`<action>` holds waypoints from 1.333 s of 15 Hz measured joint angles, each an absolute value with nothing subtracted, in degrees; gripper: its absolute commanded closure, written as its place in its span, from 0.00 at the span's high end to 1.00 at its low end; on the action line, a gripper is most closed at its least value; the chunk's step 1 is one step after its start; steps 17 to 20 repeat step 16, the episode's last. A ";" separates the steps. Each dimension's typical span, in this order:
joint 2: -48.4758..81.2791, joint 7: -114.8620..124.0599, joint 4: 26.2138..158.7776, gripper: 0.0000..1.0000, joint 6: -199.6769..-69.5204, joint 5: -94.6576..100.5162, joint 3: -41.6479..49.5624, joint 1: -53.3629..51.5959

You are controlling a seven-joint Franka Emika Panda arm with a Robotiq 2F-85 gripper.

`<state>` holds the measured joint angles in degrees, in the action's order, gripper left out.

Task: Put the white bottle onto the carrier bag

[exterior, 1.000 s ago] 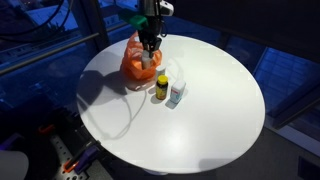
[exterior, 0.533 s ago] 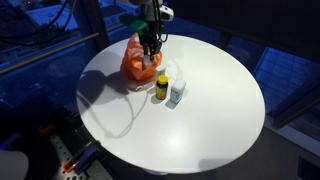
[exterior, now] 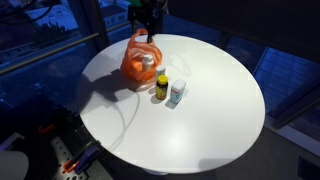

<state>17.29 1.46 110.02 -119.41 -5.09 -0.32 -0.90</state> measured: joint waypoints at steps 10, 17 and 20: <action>3.73 -4.66 109.48 1.00 -100.39 -2.63 0.76 0.74; 0.05 -4.71 109.42 1.00 -99.14 -1.40 1.67 1.34; 0.05 -4.71 109.42 1.00 -99.14 -1.40 1.67 1.34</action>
